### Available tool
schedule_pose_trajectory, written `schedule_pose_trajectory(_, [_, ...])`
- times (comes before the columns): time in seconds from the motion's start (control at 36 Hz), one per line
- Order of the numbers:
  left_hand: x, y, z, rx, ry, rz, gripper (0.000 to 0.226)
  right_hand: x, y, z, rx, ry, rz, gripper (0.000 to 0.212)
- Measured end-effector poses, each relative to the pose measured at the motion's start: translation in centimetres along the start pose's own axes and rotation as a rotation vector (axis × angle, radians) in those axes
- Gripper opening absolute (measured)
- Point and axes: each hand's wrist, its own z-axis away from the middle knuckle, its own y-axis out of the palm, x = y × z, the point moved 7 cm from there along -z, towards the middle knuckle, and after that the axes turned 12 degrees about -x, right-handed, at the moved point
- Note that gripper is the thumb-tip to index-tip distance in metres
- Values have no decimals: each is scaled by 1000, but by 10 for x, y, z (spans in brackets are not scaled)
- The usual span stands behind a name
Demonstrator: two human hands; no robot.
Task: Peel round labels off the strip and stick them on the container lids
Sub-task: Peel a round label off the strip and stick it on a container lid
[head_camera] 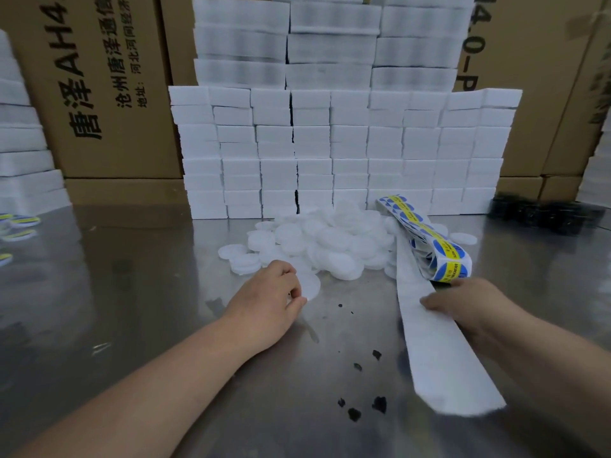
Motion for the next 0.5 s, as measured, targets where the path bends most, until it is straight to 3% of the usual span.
schedule_pose_trajectory(0.11, [0, -1, 0, -1, -17, 24, 11, 3, 22, 5, 70, 195, -410, 10])
schedule_pose_trajectory(0.22, [-1, -1, 0, 7, -12, 39, 12, 2, 37, -1, 141, 259, -620, 24])
schedule_pose_trajectory(0.28, [-2, 0, 1, 22, -8, 40, 12, 1, 39, -3, 172, 272, -675, 13])
schedule_pose_trajectory(0.33, [-4, 0, 1, 27, -4, 55, 13, 3, 41, 0, 228, 248, -686, 7])
schedule_pose_trajectory(0.5, [-10, -9, 2, -34, -41, 137, 18, 16, 40, 14, 340, 18, -689, 21])
